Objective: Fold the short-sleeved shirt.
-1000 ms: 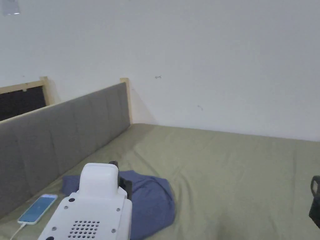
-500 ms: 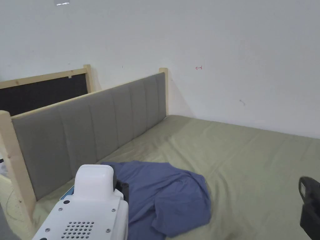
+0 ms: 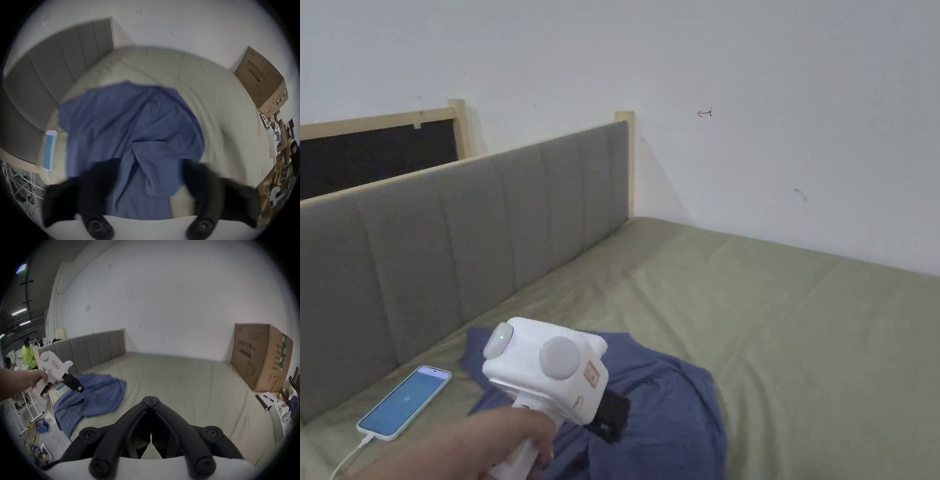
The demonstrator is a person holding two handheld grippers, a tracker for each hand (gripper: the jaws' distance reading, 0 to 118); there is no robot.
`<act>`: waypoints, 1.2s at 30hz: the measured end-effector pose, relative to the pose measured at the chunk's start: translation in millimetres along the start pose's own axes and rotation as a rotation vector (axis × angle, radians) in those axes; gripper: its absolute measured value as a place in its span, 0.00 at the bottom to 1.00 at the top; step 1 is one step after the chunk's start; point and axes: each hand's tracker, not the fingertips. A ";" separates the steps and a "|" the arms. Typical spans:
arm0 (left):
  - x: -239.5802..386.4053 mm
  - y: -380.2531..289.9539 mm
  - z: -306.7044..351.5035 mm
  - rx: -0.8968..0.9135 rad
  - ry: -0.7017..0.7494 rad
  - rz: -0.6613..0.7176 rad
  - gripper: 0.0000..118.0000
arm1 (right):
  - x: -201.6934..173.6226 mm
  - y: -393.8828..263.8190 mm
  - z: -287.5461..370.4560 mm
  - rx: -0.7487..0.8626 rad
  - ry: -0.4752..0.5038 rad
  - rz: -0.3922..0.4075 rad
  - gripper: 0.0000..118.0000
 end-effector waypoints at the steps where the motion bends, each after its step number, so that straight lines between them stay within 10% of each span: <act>1: -2.7 4.7 -19.2 -0.014 -0.012 0.001 1.00 | 3.0 -6.9 -9.0 -0.041 0.001 -0.003 0.00; 14: -1.3 20.1 -122.3 -0.061 0.175 0.033 0.95 | 8.4 -29.1 -50.2 -0.173 0.011 -0.044 0.00; 19: 13.3 4.5 -85.4 0.013 0.141 0.088 0.07 | 2.8 -20.9 -37.0 -0.150 0.024 -0.032 0.00; 26: 3.3 -0.2 18.4 0.188 0.076 0.270 0.07 | 8.9 -0.2 18.1 -0.048 0.026 -0.011 0.00; 36: 49.6 24.1 261.6 0.603 0.053 0.113 0.07 | 46.2 15.8 88.9 0.119 -0.037 -0.085 0.00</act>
